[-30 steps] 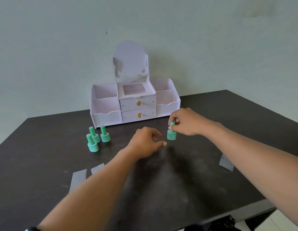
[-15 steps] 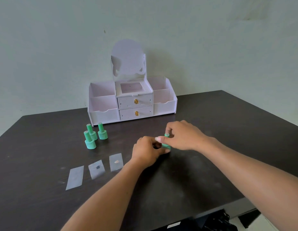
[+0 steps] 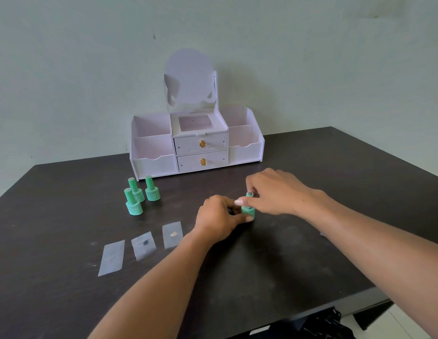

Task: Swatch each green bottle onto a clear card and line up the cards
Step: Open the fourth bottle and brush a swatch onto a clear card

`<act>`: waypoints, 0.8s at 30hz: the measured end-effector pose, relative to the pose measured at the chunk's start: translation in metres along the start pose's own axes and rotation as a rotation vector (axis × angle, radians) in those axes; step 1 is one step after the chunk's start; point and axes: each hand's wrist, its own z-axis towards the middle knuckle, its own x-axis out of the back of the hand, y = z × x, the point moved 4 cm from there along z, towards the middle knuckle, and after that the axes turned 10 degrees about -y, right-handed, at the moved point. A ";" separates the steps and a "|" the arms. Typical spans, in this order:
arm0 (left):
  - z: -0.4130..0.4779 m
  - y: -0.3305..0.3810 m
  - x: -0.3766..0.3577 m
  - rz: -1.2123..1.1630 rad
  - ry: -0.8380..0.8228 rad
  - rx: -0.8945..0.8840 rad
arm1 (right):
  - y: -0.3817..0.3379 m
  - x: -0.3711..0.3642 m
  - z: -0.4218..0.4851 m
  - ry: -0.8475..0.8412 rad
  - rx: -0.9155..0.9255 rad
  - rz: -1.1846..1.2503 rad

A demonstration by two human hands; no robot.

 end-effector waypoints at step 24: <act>0.003 -0.008 -0.005 0.039 0.036 -0.018 | 0.003 0.000 0.002 -0.068 0.093 0.202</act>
